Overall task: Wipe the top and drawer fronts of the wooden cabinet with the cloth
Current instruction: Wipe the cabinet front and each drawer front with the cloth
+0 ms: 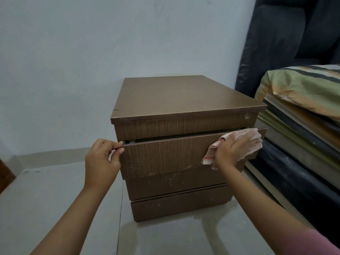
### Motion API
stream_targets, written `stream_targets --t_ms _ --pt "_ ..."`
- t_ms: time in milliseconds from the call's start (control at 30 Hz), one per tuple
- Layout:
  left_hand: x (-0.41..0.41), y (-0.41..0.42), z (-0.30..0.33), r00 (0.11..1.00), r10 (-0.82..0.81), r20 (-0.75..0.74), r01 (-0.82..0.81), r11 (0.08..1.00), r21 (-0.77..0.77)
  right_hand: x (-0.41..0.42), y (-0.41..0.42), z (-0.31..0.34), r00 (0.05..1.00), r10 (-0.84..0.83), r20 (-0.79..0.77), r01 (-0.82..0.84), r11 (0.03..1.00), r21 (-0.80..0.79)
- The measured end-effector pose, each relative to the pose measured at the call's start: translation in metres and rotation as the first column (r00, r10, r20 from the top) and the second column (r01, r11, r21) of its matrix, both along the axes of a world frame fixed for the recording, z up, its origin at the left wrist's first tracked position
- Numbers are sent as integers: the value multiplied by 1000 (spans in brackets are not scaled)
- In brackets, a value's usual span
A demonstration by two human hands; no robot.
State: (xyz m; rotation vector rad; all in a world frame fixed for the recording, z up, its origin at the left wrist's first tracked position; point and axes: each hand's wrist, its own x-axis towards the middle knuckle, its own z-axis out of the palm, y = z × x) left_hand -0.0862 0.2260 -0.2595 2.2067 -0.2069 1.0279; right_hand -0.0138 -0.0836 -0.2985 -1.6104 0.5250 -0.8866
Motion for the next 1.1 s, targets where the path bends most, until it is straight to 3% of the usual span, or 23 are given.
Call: stream_targets --t_ms 100,167,267,400,567,733,867,1100 --pt "0 1 -1 1000 -5 6 5 1000 4 -7 20 -10 998 23 66 -9 980 -199" --pt "1 1 -1 1000 -5 6 5 1000 9 -10 29 -27 998 46 51 -32 969 -245" --pt "0 1 0 1000 -7 7 7 1000 20 -14 28 -45 999 44 12 -40 978 -206" --pt "1 2 0 1000 -18 12 18 1000 16 -5 -6 -33 997 -82 -8 80 991 -106" --pt "2 2 -3 1000 -15 10 15 1000 5 7 -19 -7 987 -155 39 159 971 -179" --pt "1 1 -1 1000 -11 9 11 1000 6 -9 30 -14 988 -24 152 87 905 -417" --pt "0 0 -1 1000 2 7 -2 1000 5 -14 51 -50 990 87 107 -14 837 -546" --pt "0 -2 -1 1000 11 16 -11 1000 3 -11 20 -55 997 32 69 3 887 -461"
